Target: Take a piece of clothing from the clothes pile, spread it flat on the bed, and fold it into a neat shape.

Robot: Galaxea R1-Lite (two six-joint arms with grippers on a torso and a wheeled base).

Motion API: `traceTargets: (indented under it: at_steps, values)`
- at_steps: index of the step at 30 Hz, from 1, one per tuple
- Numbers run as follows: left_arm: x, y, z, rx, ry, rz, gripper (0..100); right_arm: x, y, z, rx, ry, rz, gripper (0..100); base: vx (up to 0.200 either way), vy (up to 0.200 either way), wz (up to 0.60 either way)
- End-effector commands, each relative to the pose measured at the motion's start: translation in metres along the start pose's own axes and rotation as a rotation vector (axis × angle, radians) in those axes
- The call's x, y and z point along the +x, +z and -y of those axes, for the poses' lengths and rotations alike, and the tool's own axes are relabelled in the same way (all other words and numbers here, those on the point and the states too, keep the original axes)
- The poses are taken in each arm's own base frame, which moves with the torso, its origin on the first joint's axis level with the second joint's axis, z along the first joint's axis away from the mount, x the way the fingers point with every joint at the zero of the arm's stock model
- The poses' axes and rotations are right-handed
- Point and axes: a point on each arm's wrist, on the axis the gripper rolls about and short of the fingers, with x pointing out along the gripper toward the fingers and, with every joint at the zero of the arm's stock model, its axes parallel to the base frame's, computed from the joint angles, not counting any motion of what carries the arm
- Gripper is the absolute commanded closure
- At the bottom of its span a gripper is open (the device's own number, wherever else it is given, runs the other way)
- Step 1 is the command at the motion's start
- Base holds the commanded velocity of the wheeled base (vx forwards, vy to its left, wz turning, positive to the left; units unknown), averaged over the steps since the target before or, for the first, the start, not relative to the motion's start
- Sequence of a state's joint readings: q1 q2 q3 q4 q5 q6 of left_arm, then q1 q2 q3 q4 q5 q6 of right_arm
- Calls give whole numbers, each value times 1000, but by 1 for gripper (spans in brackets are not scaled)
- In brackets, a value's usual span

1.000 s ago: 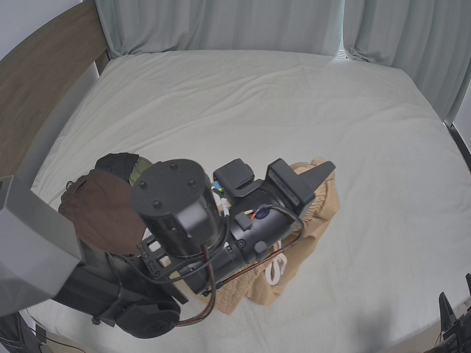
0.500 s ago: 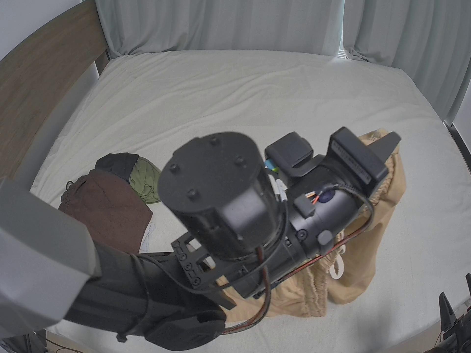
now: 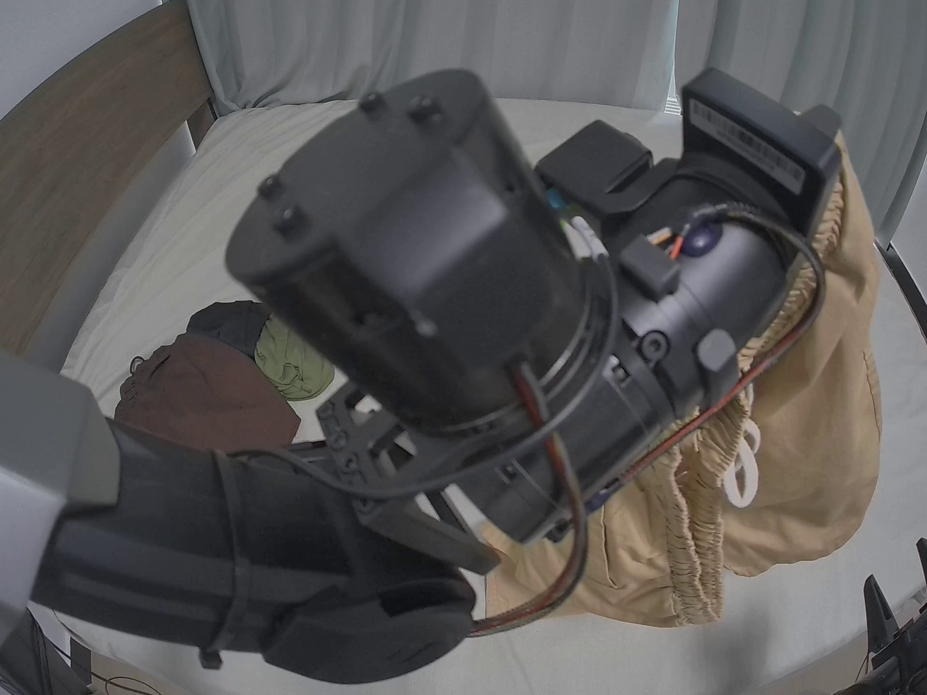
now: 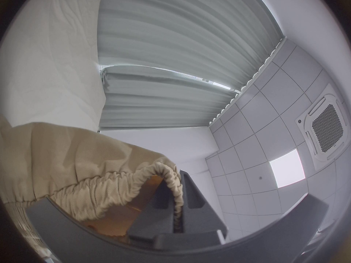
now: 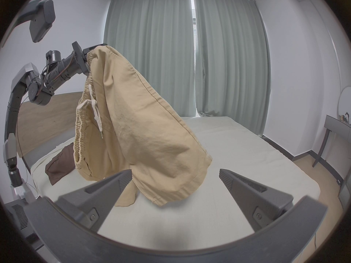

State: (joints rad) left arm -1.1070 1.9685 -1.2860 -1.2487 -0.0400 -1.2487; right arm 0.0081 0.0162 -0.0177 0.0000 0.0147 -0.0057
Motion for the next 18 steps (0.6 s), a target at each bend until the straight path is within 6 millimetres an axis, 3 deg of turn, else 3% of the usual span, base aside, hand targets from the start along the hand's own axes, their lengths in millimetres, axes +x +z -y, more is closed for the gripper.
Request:
traceTargets:
  at_steps: [1, 4, 6, 12, 18]
  values:
    - [-42, 38, -45, 111, 223, 64, 100, 0, -5, 0, 0, 2, -1, 0, 0, 0, 0]
    - [-62, 58, -60, 176, 278, 84, 100, 0, -5, 0, 0, 0, -1, 0, 0, 0, 0]
    - [-87, 76, -77, 226, 320, 86, 100, 0, -5, 0, 0, -1, -1, 0, 0, 0, 0]
    - [-127, 89, -109, 319, 382, 68, 100, 0, -5, 0, 0, 0, -1, 0, 0, 0, 0]
    - [-151, 100, -119, 353, 465, 44, 100, 0, -5, 0, 0, 0, -1, 0, 0, 0, 0]
